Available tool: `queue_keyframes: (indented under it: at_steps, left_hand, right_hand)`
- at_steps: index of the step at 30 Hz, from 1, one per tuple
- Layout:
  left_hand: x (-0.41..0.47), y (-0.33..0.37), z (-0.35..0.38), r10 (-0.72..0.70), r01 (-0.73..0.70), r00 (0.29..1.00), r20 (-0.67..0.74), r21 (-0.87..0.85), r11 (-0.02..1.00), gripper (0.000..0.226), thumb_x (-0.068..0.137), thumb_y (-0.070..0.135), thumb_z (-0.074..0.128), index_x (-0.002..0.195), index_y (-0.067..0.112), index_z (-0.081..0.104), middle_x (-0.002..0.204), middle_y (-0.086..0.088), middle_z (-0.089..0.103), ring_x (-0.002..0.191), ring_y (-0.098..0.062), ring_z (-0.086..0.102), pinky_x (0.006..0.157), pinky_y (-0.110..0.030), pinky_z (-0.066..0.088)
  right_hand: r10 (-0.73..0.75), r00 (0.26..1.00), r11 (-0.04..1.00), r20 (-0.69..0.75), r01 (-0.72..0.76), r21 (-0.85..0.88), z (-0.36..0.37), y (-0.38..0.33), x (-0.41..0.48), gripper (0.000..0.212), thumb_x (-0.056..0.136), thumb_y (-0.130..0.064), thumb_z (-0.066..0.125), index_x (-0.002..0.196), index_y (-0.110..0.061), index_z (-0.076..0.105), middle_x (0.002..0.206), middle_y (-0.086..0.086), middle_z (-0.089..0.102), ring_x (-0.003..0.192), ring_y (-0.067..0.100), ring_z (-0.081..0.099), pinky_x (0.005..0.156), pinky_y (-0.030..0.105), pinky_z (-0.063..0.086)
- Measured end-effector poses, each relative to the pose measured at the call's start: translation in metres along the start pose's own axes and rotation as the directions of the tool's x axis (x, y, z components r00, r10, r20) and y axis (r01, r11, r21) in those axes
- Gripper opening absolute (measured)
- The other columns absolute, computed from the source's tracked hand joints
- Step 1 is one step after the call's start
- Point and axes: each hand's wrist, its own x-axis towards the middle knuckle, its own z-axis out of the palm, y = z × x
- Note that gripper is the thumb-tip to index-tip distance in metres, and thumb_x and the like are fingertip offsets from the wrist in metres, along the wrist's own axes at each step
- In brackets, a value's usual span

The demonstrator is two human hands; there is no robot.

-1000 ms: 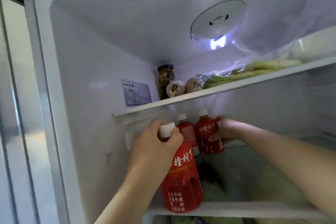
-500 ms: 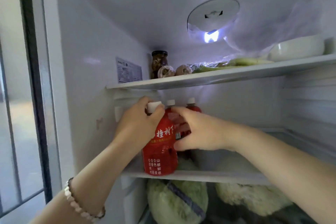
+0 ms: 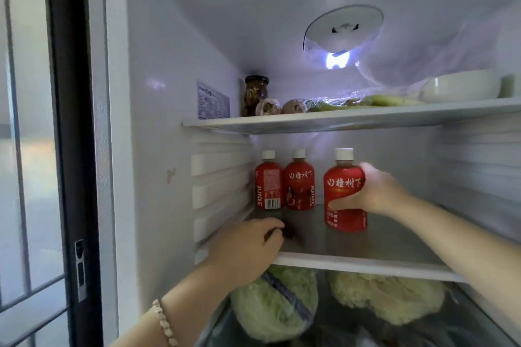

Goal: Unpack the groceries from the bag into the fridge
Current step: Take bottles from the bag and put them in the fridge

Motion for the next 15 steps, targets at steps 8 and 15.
queue_keyframes:
  at_steps: [8,15]
  left_hand:
    - [0.001,0.003,0.001,-0.014,0.017,0.998,-0.053,0.056,0.998,0.036,0.094,0.037,0.036,0.126,0.044,0.052,0.129,0.022,0.053,0.11,-0.003,0.051,0.083,-0.02,0.035]
    - [0.002,0.001,0.004,-0.02,0.022,0.999,-0.043,0.037,0.999,0.037,0.093,0.038,0.034,0.125,0.044,0.051,0.13,0.02,0.053,0.112,-0.006,0.051,0.092,-0.027,0.04]
  right_hand:
    - [0.189,0.977,0.982,0.101,-0.189,-0.006,0.003,0.012,0.063,0.092,0.062,-0.013,0.085,0.136,-0.013,0.029,0.132,0.014,0.046,0.116,0.034,0.052,0.088,0.044,0.052]
    - [0.163,0.983,0.985,-0.085,-0.168,-0.05,0.038,0.012,0.081,0.087,0.056,-0.025,0.089,0.129,-0.008,0.043,0.124,0.012,0.056,0.112,0.032,0.055,0.089,0.038,0.05]
